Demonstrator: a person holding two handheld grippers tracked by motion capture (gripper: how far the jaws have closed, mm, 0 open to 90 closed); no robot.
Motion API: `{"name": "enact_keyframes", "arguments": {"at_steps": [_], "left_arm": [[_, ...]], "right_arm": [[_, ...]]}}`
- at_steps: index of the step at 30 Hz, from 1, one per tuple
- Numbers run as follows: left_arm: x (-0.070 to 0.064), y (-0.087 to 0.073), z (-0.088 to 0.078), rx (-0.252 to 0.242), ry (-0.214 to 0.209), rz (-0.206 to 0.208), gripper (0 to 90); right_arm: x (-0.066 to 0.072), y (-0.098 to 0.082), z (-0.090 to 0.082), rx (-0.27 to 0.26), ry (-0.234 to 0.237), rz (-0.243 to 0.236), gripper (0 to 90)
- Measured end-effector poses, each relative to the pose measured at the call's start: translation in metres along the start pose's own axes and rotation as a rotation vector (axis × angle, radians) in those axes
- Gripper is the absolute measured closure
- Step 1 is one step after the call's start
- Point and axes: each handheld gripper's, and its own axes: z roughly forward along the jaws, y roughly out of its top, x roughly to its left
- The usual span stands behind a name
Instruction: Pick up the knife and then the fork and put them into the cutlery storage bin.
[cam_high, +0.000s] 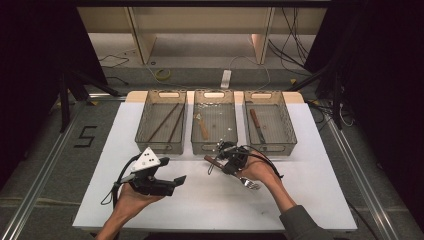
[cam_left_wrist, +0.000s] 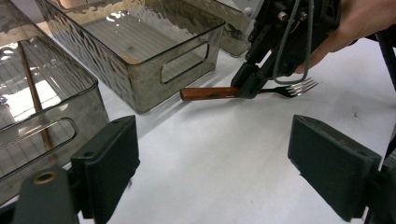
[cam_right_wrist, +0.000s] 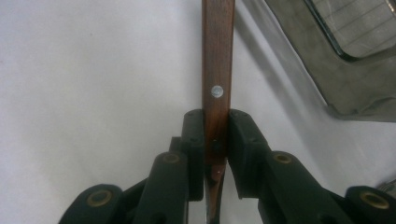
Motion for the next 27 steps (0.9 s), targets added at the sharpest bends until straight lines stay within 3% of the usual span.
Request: {"name": "enact_keyframes", "arguments": {"at_steps": [10,18,27], "left_arm": [[0.0,0.0,0.0,0.001,0.001,-0.001,15.8],[0.001,0.0,0.0,-0.005,0.006,-0.004,15.7],[0.001,0.0,0.0,-0.007,0.005,-0.007,15.7]], "right_arm": [[-0.008,-0.008,-0.018,-0.07,0.015,0.042,77.8],[-0.025,-0.019,-0.055,-0.18,0.004,0.087,77.7],[-0.044,-0.028,-0.085,-0.25,-0.027,0.132,77.6]]}}
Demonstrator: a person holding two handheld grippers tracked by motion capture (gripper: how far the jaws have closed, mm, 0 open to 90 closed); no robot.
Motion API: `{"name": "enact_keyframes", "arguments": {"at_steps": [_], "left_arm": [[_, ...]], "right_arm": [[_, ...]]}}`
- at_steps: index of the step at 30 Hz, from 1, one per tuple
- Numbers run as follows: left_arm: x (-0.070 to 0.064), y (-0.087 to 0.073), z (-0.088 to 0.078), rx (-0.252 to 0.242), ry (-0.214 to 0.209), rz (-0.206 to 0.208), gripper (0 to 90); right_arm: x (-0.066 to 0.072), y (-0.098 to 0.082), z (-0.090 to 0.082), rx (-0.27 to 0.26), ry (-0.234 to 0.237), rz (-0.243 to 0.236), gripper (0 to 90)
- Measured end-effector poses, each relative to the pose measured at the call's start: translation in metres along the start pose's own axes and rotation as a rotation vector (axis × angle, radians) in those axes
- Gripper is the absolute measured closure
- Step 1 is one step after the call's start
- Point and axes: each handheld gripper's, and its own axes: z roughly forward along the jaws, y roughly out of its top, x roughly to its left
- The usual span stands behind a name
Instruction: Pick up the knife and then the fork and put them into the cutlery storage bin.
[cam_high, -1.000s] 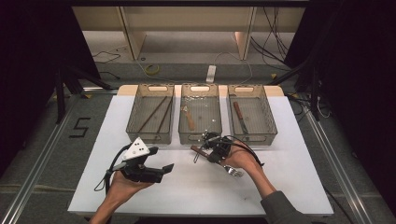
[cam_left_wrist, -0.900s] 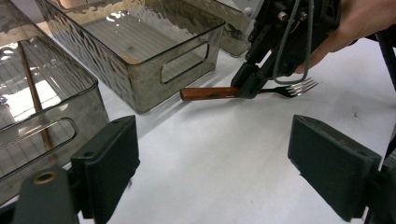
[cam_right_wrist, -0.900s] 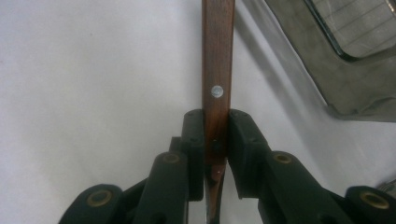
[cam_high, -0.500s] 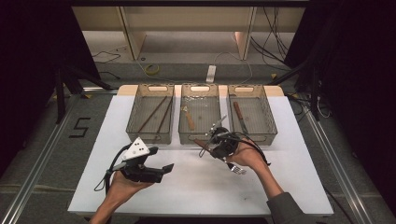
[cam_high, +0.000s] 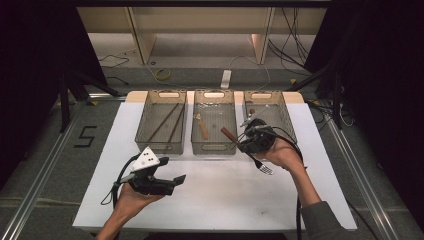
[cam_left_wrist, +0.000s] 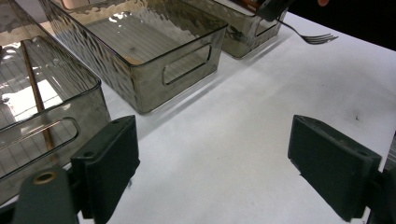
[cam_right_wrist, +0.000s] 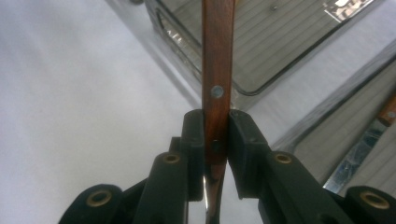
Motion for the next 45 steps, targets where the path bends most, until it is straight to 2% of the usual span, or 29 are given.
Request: {"name": "enact_keyframes", "arguments": {"at_steps": [13,24,26,35,38,41,45], "left_arm": [[0.0,0.0,0.0,-0.011,0.004,-0.006,15.6],[0.0,0.0,0.0,-0.009,0.004,-0.006,15.6],[0.0,0.0,-0.001,-0.009,0.004,-0.006,15.6],[0.0,0.001,-0.001,-0.011,0.002,-0.006,15.6],[0.0,0.0,0.0,-0.006,0.001,-0.007,15.6],[-0.001,0.0,0.0,-0.01,0.001,-0.006,15.6],[0.0,0.001,-0.001,-0.01,0.0,-0.007,15.6]], "right_arm": [[-0.032,0.011,-0.02,-0.062,-0.068,0.064,77.6],[-0.064,0.021,-0.033,-0.137,-0.093,0.164,77.7],[-0.069,0.022,-0.035,-0.15,-0.111,0.184,77.7],[-0.097,0.022,-0.038,-0.173,-0.175,0.269,77.7],[-0.101,0.021,-0.035,-0.162,-0.208,0.278,77.7],[-0.108,0.019,-0.033,-0.164,-0.222,0.312,77.6],[-0.113,0.017,-0.031,-0.163,-0.245,0.33,77.6]]}}
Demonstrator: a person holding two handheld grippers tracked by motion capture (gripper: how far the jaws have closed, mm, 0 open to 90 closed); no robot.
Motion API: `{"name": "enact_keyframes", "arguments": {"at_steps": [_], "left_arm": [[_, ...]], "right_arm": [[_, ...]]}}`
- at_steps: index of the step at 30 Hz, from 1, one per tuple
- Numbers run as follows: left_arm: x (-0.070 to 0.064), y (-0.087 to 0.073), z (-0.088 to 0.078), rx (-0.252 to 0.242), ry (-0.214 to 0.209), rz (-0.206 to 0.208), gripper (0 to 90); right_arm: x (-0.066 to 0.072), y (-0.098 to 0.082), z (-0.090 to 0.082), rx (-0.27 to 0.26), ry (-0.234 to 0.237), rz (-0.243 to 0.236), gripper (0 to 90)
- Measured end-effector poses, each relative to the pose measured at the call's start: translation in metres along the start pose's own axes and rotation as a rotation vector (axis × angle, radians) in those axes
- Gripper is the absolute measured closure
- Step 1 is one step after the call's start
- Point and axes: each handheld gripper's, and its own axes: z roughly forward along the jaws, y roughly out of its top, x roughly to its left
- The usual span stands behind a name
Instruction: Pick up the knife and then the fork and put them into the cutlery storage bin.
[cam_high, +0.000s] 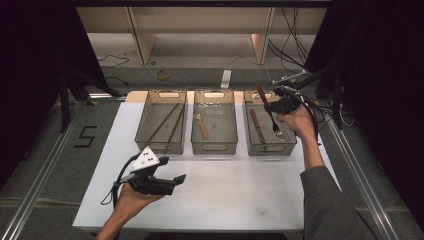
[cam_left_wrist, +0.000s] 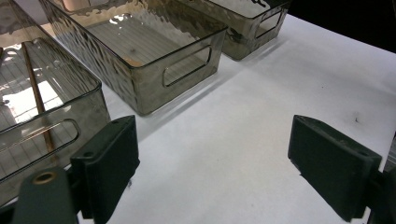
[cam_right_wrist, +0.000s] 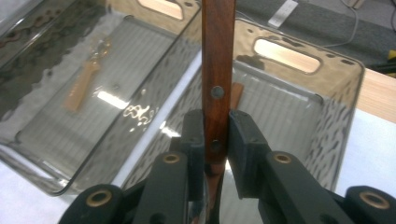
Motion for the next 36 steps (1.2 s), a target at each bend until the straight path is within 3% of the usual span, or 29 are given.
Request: {"name": "enact_keyframes", "arguments": {"at_steps": [10,21,23,24,26,27,28,36], "left_arm": [[0.0,0.0,0.0,-0.003,-0.001,-0.003,15.6],[0.0,0.0,0.0,-0.002,-0.002,-0.003,15.6],[0.0,0.0,0.0,0.001,-0.002,-0.001,15.6],[0.0,0.0,0.0,0.001,-0.002,-0.002,15.5],[0.0,0.0,0.0,-0.003,-0.002,-0.004,15.4],[0.0,0.0,0.0,-0.002,-0.002,-0.005,15.4],[0.0,0.0,0.0,-0.002,-0.002,-0.005,15.4],[-0.001,0.001,0.0,0.001,-0.006,-0.002,15.4]], "right_arm": [[-0.007,0.001,0.012,0.01,-0.052,0.044,77.5],[-0.007,-0.001,0.023,0.029,-0.064,0.049,77.2],[-0.007,-0.003,0.027,0.057,-0.054,0.082,76.0],[-0.008,-0.003,0.03,0.087,-0.043,0.088,64.2],[-0.008,-0.003,0.033,0.098,-0.057,0.109,42.9],[-0.009,-0.002,0.033,0.092,-0.026,0.135,35.3],[-0.009,-0.002,0.033,0.089,-0.021,0.138,32.2],[-0.009,-0.002,0.028,0.083,-0.031,0.142,32.6]]}}
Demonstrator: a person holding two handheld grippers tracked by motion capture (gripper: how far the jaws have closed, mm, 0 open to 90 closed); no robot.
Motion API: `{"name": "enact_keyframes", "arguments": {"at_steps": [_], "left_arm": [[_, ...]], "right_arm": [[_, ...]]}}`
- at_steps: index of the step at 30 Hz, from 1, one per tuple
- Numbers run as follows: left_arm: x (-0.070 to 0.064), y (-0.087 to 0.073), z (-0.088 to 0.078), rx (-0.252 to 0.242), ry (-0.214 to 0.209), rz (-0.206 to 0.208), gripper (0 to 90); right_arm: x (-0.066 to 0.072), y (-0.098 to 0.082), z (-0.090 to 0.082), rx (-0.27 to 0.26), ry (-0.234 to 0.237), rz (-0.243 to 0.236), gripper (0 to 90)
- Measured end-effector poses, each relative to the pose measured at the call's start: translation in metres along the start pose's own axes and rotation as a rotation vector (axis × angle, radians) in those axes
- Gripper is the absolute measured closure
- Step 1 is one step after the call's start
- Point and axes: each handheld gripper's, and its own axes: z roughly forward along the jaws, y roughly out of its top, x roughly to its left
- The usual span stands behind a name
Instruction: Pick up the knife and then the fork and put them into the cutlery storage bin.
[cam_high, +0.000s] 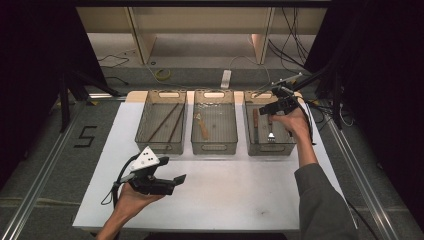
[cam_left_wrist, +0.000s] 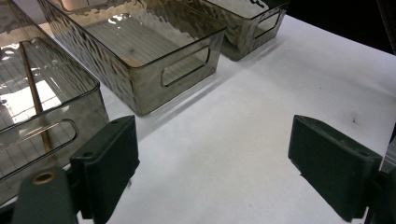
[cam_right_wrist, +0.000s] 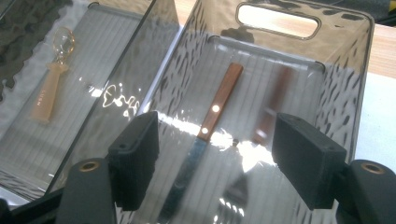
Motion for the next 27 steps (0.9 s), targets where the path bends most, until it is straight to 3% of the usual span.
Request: {"name": "enact_keyframes", "arguments": {"at_steps": [7,16,24,27], "left_arm": [[0.0,0.0,-0.001,-0.003,0.002,0.0,15.4],[0.0,0.0,-0.001,-0.011,0.002,-0.003,15.4],[0.0,0.0,-0.001,-0.017,-0.001,-0.011,15.4],[0.001,0.0,-0.001,-0.02,-0.001,-0.016,15.4]], "right_arm": [[0.001,-0.002,-0.008,-0.025,0.008,-0.022,31.1],[0.014,-0.006,-0.028,-0.097,0.048,-0.074,27.8],[0.029,-0.027,-0.043,-0.164,0.085,-0.13,27.1],[0.033,-0.037,-0.045,-0.181,0.123,-0.142,26.1]]}}
